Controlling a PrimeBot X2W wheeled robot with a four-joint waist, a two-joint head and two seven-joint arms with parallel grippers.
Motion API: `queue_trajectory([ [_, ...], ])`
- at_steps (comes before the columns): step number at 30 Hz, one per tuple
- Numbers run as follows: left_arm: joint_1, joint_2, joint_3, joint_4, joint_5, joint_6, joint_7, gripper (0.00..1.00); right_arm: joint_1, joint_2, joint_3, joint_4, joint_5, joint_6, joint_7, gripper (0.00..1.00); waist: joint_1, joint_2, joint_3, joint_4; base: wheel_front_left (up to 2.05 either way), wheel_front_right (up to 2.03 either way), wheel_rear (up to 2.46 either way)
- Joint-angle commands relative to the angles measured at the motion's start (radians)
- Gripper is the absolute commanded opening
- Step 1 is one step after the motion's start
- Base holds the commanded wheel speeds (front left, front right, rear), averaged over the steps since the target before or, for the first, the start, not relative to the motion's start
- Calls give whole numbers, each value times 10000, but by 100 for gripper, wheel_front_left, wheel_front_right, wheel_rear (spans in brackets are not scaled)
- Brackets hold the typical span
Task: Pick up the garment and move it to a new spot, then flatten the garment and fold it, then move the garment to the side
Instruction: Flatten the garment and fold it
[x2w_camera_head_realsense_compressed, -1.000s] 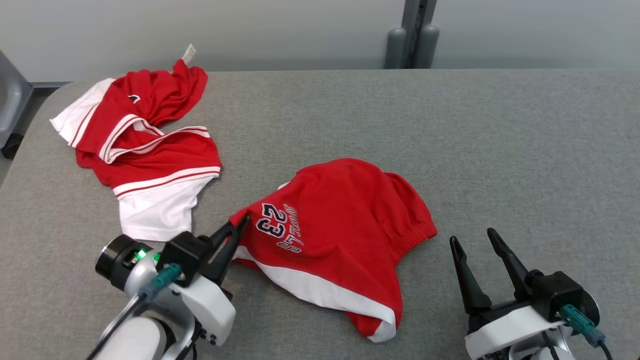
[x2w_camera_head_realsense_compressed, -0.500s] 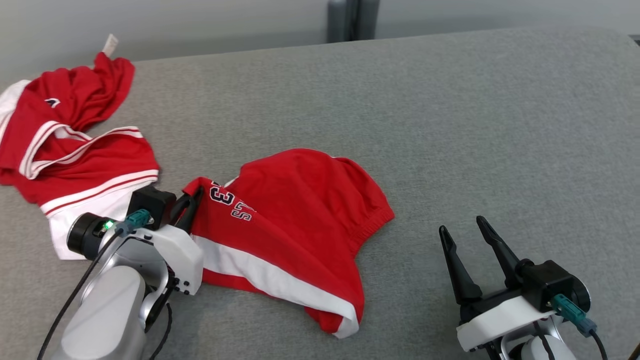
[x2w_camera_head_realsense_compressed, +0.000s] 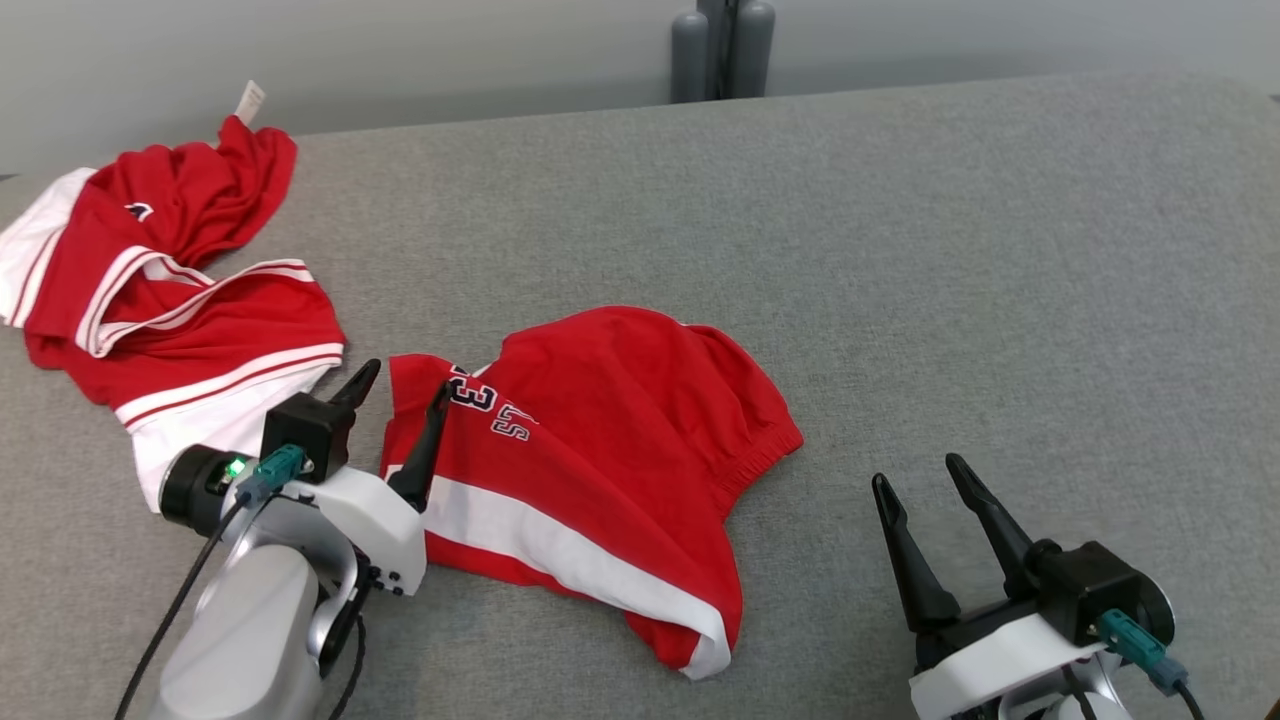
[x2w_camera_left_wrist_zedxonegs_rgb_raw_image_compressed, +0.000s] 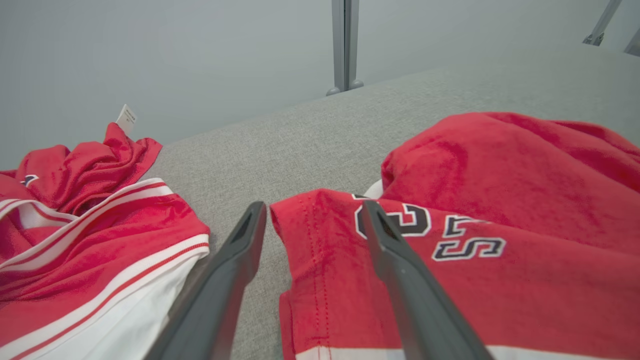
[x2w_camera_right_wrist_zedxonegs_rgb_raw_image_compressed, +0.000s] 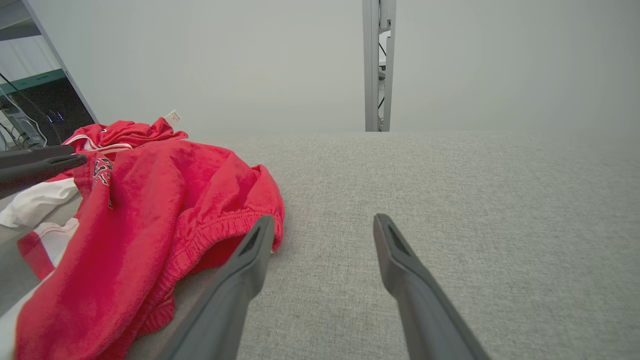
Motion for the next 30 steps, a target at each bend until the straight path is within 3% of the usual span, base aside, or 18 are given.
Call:
queue_trajectory([
  [1, 328, -79, 29, -117, -136, 94, -334, 100, 194, -52, 65, -16, 34, 2, -11, 100, 0, 0, -289, 289, 0, 0, 0],
  [6, 853, -290, 93, -504, -267, 265, -696, 100, 384, -126, 620, 161, 299, 2, -11, 100, 0, 0, -548, 519, 0, 0, 0],
  [11, 1729, -636, 165, -1196, -421, 509, -923, 100, 584, -490, 1764, 243, 1249, 2, 316, 100, 0, 0, -817, 840, 0, 0, 0],
  [23, 3094, -1045, 209, -2360, -402, 777, -990, 100, 573, -1039, 3253, 679, 3430, 2, 1070, 100, 0, 0, -1209, 1593, 0, 0, 0],
  [24, 3118, -1045, 216, -2415, -379, 792, -982, 100, 475, -1036, 3372, 816, 3590, 2, 1083, 96, 0, 0, -1216, 1645, 0, 0, 0],
  [26, 3177, -1051, 239, -2500, -350, 783, -981, 100, 296, -1010, 3554, 1151, 3882, 2, 1067, 59, 0, 0, -1233, 1749, 0, 0, 0],
  [27, 3205, -1041, 247, -2521, -331, 778, -983, 100, 184, -1017, 3674, 1318, 3996, 2, 1055, 48, 0, 0, -1237, 1793, 0, 0, 0],
  [30, 3246, -1051, 313, -2613, -332, 808, -983, 100, -213, -971, 3967, 1873, 4420, 2, 980, 30, 0, 0, -1228, 1862, 0, 0, 0],
])
